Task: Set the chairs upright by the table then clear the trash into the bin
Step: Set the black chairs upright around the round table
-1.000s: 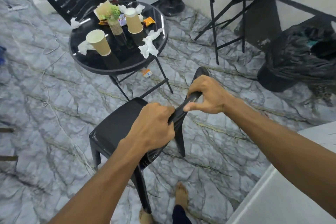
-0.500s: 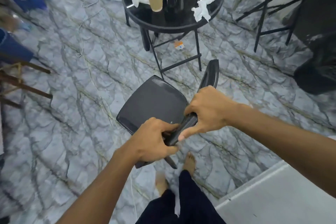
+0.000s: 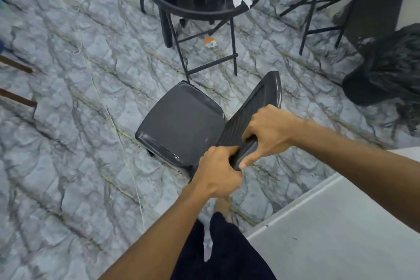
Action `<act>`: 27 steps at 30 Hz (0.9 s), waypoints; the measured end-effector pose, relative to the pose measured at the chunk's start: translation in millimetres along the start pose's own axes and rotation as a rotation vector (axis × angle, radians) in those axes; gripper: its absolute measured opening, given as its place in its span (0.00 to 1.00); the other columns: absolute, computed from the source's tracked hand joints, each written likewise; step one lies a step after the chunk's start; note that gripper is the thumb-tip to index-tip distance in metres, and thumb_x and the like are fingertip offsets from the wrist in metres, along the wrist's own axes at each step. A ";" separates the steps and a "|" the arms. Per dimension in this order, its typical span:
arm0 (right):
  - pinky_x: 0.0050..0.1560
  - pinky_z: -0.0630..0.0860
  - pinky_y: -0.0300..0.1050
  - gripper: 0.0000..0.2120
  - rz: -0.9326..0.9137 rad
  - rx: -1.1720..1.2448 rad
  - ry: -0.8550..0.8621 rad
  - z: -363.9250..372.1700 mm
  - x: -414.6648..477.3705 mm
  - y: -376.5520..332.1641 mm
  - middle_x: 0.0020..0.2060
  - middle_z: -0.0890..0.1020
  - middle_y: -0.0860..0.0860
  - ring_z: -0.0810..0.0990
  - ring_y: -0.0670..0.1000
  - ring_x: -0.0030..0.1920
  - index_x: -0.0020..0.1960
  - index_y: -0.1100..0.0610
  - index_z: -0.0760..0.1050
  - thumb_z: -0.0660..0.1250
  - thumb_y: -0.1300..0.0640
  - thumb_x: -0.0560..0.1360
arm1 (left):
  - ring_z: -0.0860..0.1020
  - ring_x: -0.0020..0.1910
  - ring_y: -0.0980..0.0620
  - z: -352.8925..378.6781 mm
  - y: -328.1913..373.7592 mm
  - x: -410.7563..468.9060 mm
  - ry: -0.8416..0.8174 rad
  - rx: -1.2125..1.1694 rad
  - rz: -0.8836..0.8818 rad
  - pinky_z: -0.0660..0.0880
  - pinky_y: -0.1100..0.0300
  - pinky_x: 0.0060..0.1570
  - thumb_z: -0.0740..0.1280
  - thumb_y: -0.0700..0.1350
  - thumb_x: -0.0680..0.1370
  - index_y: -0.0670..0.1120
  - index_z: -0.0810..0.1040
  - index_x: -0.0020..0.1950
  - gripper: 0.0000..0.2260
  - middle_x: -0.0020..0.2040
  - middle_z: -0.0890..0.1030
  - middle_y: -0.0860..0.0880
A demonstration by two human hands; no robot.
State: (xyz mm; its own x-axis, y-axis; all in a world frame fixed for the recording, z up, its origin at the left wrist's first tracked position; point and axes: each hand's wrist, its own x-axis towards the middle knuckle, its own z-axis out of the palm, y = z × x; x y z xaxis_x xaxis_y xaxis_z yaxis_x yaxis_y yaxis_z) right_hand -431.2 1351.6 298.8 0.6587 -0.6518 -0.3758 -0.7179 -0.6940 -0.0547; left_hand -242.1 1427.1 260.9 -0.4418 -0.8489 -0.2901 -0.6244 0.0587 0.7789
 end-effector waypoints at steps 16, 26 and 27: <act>0.38 0.69 0.46 0.42 0.388 0.125 0.379 43.4 -40.3 -2.6 0.18 0.69 0.49 0.71 0.53 0.25 0.24 0.55 0.71 0.49 0.15 0.63 | 0.75 0.33 0.46 -17.0 11.4 47.0 -0.128 0.292 0.194 0.74 0.51 0.31 0.64 0.47 0.66 0.52 0.83 0.45 0.12 0.32 0.80 0.49; 0.31 0.59 0.41 0.32 0.325 0.298 0.371 12.9 17.5 12.3 0.29 0.77 0.43 0.74 0.45 0.33 0.40 0.45 0.80 0.50 0.22 0.72 | 0.78 0.36 0.50 -68.7 -12.9 75.7 0.033 0.446 0.067 0.75 0.52 0.37 0.59 0.72 0.71 0.52 0.79 0.39 0.25 0.33 0.79 0.52; 0.31 0.59 0.40 0.31 0.312 0.303 0.371 9.0 19.8 22.2 0.29 0.76 0.42 0.74 0.45 0.33 0.43 0.44 0.82 0.51 0.23 0.72 | 0.77 0.36 0.50 -72.0 -14.3 80.4 0.053 0.455 0.073 0.74 0.51 0.38 0.57 0.74 0.71 0.52 0.77 0.38 0.27 0.33 0.79 0.53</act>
State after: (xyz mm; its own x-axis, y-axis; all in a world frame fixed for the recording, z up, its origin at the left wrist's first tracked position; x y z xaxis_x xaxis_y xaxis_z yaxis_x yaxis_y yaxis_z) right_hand -436.1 1326.0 281.8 0.4012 -0.9134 -0.0695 -0.8873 -0.3687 -0.2771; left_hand -222.3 1320.1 266.5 -0.4692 -0.8588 -0.2056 -0.8173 0.3341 0.4696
